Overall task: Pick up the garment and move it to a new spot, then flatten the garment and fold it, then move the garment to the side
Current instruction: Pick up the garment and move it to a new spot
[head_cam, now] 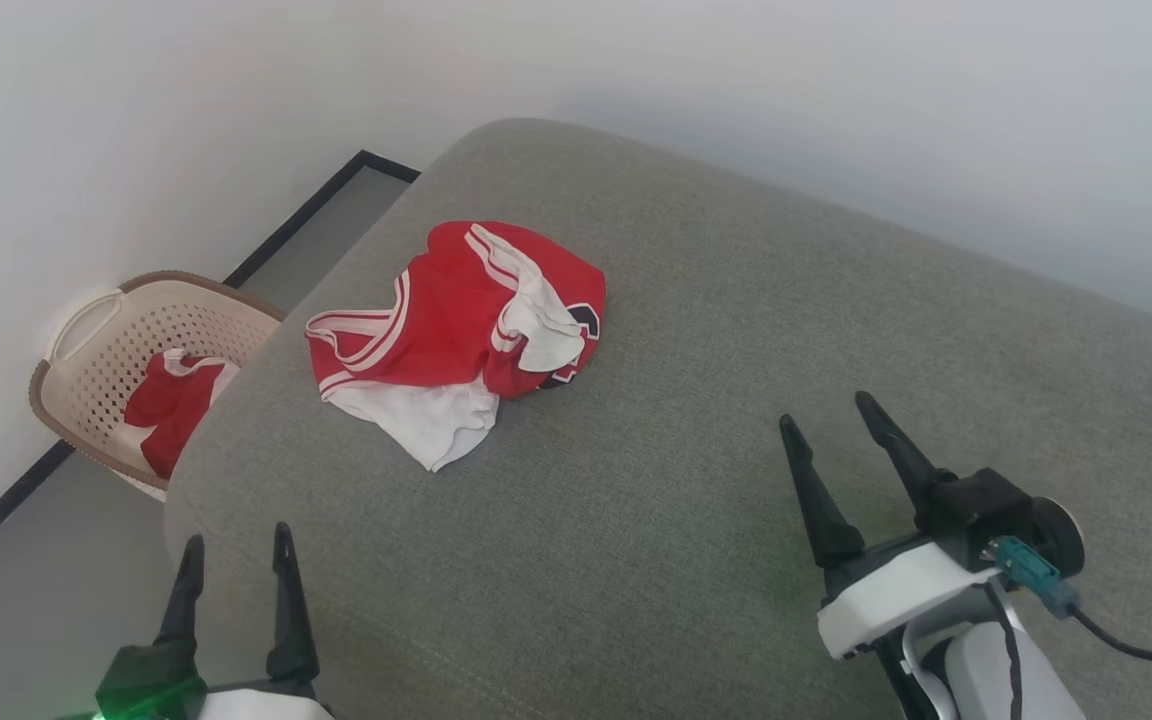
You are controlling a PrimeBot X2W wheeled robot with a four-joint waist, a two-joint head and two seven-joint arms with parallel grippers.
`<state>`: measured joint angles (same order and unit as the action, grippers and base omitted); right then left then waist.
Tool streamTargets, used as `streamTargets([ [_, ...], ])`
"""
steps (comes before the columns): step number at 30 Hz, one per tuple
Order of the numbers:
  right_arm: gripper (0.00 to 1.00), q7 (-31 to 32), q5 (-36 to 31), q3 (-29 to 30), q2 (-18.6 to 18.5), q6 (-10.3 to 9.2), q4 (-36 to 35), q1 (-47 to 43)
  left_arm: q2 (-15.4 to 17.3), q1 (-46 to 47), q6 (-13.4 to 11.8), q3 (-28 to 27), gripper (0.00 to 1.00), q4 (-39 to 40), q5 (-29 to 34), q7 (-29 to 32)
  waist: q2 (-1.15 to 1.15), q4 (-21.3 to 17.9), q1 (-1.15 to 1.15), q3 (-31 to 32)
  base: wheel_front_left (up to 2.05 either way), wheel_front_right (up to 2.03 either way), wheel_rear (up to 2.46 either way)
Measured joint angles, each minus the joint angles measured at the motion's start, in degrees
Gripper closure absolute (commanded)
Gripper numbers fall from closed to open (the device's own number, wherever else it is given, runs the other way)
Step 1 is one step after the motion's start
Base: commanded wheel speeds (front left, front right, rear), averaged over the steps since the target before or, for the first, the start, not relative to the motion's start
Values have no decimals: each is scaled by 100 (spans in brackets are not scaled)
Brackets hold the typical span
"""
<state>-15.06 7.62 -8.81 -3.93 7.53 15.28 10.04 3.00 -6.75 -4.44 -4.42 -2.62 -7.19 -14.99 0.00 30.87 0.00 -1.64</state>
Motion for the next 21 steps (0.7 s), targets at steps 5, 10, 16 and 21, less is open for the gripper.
streamTargets([
  [5, 0, 0, 64, -37, -29, 0, 16, 71, 0, 7, 85, 120, 0, -63, -148, 0, 0, -34, 0, -32, 0, 0, 0],
  [10, 0, -1, 29, 240, -75, 0, -134, -76, 43, 680, 634, 374, 0, -559, 121, 0, 0, -141, 0, -83, 0, 0, 0],
  [16, 0, 0, -67, 172, -193, 1, -276, -35, 408, 2254, 1035, 311, 0, -1532, 44, 0, 0, -519, 0, -325, 0, 0, 0],
  [21, 0, 0, -66, 174, -318, 0, -360, 130, 932, 3611, 1136, 160, 0, -2942, -163, -1, 0, -1021, 0, -698, 0, 0, 0],
])
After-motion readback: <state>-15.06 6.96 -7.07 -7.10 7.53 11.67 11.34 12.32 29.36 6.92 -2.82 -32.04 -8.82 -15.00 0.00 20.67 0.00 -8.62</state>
